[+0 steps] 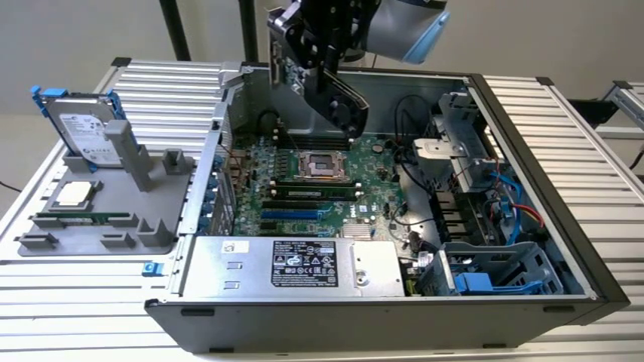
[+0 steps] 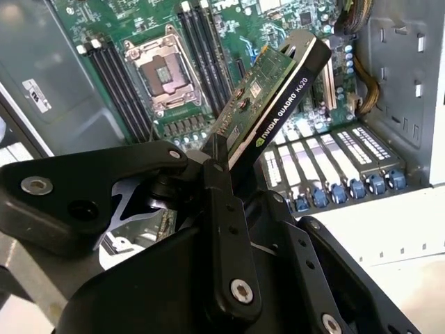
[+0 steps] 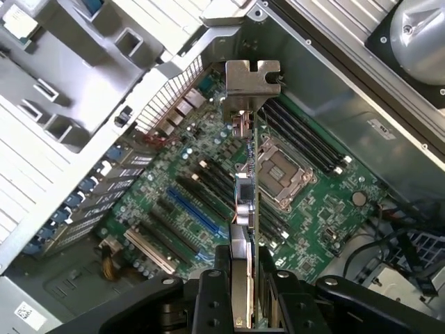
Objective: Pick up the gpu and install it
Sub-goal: 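Insert the gpu into the slot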
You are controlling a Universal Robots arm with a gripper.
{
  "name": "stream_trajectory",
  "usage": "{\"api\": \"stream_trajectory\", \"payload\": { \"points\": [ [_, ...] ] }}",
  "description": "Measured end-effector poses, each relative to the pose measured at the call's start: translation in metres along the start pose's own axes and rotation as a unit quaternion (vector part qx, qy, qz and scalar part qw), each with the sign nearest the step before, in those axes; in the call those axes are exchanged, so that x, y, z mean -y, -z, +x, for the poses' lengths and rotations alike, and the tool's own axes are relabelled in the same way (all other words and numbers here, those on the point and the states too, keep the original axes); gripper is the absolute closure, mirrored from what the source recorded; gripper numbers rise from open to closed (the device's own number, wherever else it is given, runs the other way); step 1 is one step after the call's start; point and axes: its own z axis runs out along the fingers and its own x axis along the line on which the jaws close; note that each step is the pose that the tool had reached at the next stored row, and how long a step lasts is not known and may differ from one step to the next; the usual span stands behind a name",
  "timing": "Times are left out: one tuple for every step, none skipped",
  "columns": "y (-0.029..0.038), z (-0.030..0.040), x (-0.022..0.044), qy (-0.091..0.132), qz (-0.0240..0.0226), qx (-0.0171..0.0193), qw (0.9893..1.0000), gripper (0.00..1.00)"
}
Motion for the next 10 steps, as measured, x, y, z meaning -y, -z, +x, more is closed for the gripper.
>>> {"api": "stream_trajectory", "payload": {
  "points": [
    [0.0000,0.0000,0.0000,0.004,-0.0001,-0.0002,1.0000,1.00],
    [0.0000,0.0000,0.0000,0.008,-0.0002,-0.0004,1.0000,1.00],
    [0.0000,0.0000,0.0000,0.012,-0.0003,-0.0007,0.9999,1.00],
    [0.0000,0.0000,0.0000,0.017,-0.0004,-0.0009,0.9999,1.00],
    [0.0000,0.0000,0.0000,0.021,-0.0005,-0.0012,0.9998,1.00],
    [0.0000,0.0000,0.0000,0.026,-0.0006,-0.0014,0.9997,1.00],
    [0.0000,0.0000,0.0000,0.030,-0.0008,-0.0016,0.9996,1.00],
    [0.0000,0.0000,0.0000,0.034,-0.0009,-0.0018,0.9994,1.00],
    [0.0000,0.0000,0.0000,0.038,-0.0010,-0.0020,0.9993,1.00],
    [0.0000,0.0000,0.0000,0.042,-0.0011,-0.0022,0.9991,1.00]
  ]
}}
